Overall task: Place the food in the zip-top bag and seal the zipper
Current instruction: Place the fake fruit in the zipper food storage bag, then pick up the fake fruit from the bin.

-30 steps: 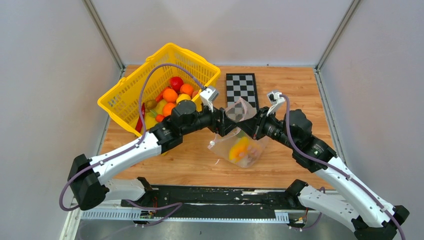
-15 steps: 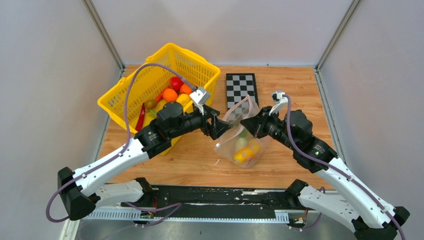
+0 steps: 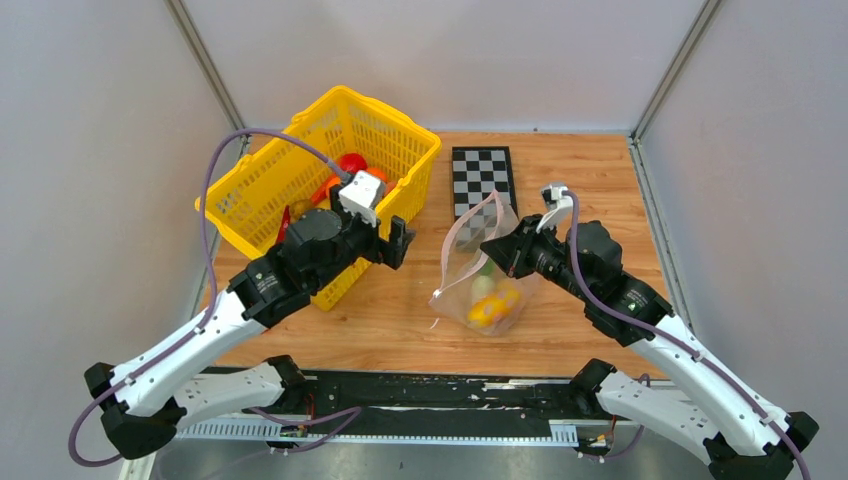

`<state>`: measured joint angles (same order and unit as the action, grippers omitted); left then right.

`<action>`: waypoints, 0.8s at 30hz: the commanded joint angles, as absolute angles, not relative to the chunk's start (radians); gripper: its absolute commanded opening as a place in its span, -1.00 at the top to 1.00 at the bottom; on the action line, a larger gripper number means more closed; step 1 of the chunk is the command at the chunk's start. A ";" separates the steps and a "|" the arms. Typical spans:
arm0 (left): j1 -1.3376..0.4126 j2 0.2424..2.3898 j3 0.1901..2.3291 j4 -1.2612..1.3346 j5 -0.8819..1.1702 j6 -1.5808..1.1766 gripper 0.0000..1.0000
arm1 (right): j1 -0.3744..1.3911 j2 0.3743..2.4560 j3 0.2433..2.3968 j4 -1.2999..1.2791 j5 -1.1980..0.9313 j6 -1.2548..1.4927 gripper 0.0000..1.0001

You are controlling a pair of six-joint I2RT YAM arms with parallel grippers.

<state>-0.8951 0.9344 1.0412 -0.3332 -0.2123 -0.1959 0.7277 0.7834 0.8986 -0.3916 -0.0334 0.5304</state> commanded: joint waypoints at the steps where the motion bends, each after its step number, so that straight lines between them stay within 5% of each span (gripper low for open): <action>1: -0.877 0.908 1.120 -0.466 -0.502 -0.154 -1.00 | 0.729 0.774 0.903 -0.369 -0.027 0.537 1.00; 14: -0.356 1.038 1.214 -0.598 -0.411 -0.404 -1.00 | 0.729 0.756 0.896 -0.356 -0.048 0.525 1.00; 18: -0.343 1.142 1.264 -0.663 -0.537 -0.512 -1.00 | 0.729 0.753 0.910 -0.373 -0.045 0.507 1.00; 24: -0.295 1.278 1.304 -0.652 -0.469 -0.480 -1.00 | 0.729 0.752 0.908 -0.371 -0.050 0.510 1.00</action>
<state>-0.3363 1.2140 1.2465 -0.6411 -0.4934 -0.4541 0.7277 0.7635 0.8967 -0.3920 -0.0460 0.5213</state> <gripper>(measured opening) 0.998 0.015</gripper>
